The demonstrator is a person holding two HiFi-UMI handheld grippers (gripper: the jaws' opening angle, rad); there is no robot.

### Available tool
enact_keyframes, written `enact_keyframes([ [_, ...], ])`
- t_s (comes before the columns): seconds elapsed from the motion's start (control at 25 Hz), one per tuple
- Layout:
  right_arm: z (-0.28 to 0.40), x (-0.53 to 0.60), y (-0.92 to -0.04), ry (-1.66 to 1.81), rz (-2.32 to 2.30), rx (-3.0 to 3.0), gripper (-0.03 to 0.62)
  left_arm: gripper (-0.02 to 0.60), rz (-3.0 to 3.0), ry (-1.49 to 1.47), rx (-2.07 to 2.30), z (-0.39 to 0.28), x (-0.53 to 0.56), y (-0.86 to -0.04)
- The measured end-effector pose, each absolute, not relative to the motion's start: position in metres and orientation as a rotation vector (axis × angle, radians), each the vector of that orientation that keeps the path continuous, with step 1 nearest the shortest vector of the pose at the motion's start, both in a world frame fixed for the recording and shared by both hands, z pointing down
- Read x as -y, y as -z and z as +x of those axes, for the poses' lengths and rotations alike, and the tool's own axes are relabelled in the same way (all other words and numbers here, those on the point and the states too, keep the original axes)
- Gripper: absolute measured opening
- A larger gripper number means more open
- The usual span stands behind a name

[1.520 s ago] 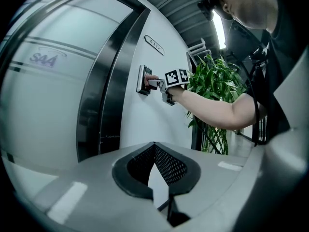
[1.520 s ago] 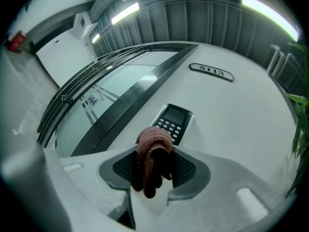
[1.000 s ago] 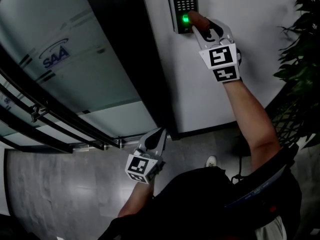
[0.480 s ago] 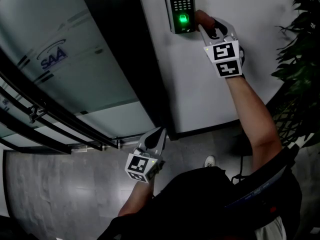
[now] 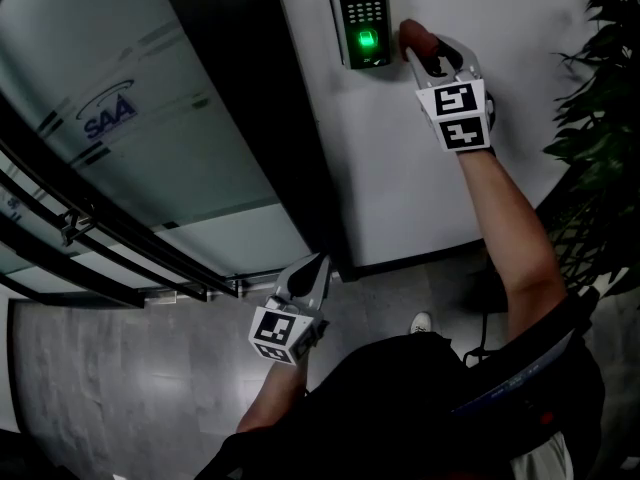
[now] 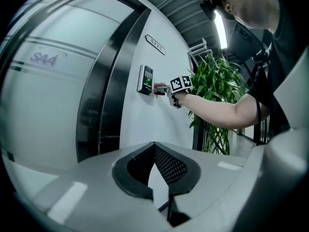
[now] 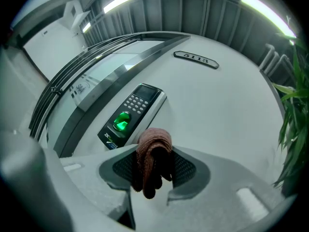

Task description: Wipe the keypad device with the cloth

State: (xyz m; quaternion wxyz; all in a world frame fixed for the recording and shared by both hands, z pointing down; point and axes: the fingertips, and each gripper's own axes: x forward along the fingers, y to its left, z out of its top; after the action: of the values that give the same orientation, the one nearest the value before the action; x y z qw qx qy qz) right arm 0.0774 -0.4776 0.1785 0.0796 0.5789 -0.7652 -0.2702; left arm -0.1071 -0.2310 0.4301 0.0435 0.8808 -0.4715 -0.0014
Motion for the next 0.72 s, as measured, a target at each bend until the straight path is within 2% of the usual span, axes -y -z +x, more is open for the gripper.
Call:
enact_keyframes([
  [0.36, 0.084, 0.427, -0.197, 0.716, 1.699, 2.396, 0.146, 0.017, 2.714, 0.004, 1.410, -0.111, 0.222, -0.429],
  [0.72, 0.083, 0.324, -0.262, 0.474, 1.620, 2.526, 0.146, 0.015, 2.756, -0.015, 1.293, -0.110, 0.195, -0.428],
])
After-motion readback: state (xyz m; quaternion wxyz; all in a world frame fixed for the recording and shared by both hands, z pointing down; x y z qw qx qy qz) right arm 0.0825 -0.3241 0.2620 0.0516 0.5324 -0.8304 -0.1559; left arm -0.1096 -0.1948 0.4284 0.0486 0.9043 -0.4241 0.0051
